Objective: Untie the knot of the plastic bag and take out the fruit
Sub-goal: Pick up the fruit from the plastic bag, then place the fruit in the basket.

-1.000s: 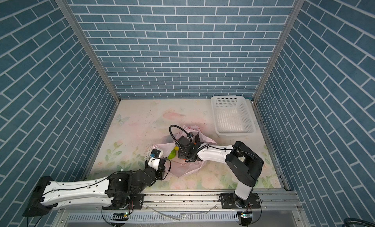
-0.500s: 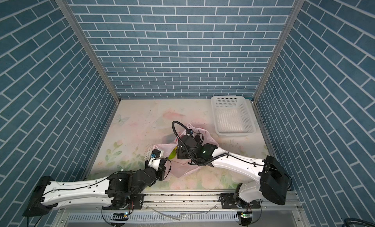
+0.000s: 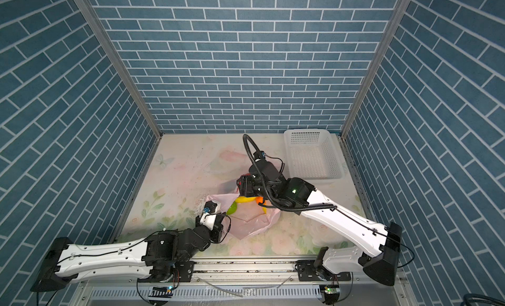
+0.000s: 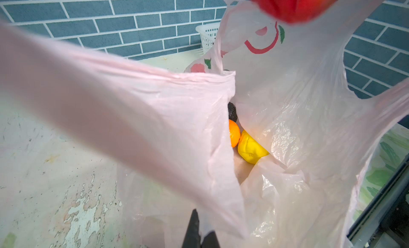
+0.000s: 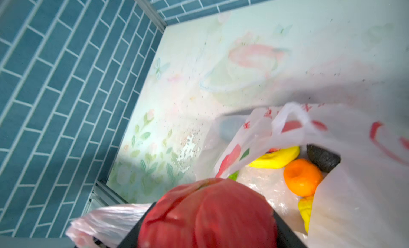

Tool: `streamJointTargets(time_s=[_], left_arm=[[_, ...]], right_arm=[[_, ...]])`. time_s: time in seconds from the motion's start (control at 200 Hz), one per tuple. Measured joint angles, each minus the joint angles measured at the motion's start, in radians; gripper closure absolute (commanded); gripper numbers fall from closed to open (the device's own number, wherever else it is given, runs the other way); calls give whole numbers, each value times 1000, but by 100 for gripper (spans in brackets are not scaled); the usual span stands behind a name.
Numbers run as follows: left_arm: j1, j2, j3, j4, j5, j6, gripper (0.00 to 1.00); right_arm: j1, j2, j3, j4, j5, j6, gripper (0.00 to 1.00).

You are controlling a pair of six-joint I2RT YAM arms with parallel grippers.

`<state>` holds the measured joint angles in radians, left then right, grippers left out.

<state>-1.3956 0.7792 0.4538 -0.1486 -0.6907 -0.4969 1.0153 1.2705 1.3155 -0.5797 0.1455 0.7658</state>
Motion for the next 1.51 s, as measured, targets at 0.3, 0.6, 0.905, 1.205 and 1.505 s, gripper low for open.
streamJointTargets(time_s=[0.3,0.6,0.905,1.205,1.505], left_arm=[[0,2,0,6,0,8,100],[0,-5,0,11,0,13,100],[0,-12,0,12,0,16,100],[0,-18,0,12,0,15,100],[0,-18,0,12,-2,15,100]], right_arm=[[-298,-3,108,-44,-36,-130,54],[-699,74,71,34,-176,-210,55],[-933,383,56,176,-267,-262,55],[-995,600,69,200,-268,-278,40],[-995,612,69,194,-255,-297,22]])
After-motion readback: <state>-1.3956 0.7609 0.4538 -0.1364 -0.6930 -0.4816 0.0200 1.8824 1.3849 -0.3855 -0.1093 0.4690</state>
